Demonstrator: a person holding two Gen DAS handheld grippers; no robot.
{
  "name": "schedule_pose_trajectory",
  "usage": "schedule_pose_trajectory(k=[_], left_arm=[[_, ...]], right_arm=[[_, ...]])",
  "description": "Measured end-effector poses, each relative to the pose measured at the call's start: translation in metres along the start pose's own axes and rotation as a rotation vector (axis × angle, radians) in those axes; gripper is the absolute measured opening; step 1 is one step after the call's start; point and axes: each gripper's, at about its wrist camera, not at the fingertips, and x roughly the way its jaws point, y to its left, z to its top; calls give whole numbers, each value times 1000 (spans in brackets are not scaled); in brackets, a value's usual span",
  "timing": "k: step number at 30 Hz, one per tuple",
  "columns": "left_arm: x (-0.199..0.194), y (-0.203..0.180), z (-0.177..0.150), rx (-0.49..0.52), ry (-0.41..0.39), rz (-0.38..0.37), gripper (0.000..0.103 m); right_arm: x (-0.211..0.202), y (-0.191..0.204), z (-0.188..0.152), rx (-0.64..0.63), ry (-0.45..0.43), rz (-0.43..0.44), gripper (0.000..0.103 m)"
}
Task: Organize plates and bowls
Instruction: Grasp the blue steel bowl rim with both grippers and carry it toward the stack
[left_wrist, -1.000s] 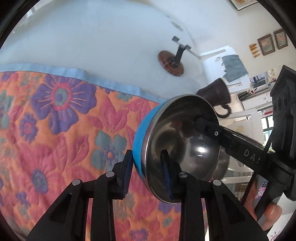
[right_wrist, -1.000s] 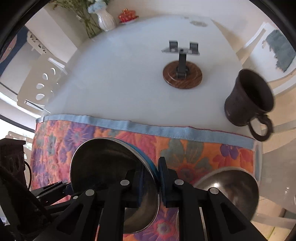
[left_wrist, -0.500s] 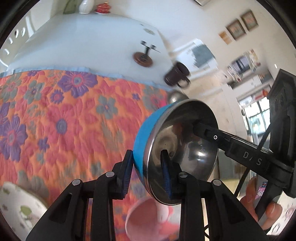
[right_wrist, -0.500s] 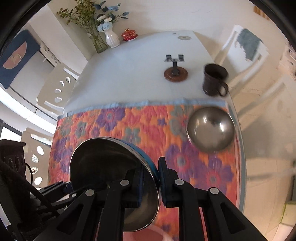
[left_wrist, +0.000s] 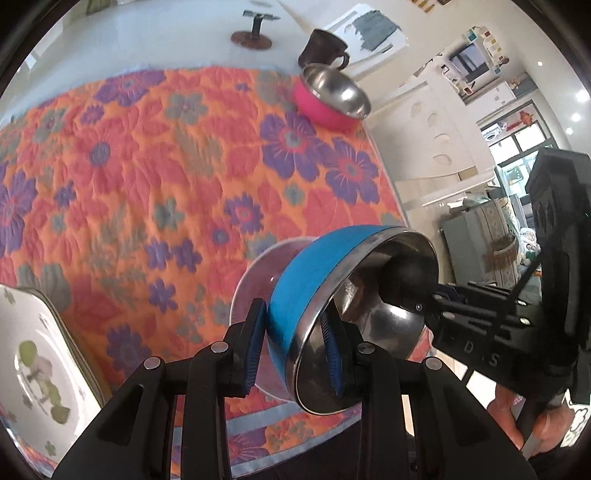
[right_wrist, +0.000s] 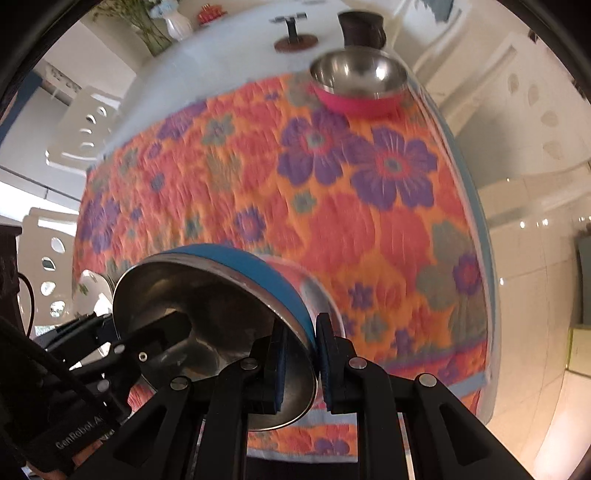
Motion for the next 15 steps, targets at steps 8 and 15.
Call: schedule_pose_trajectory(k=[8, 15], left_arm=[[23, 4, -7, -15, 49, -6, 26], [23, 5, -5, -6, 36, 22, 28]], right_arm=[[9, 4, -11, -15, 6, -56, 14], [13, -5, -12, 28, 20, -32, 14]])
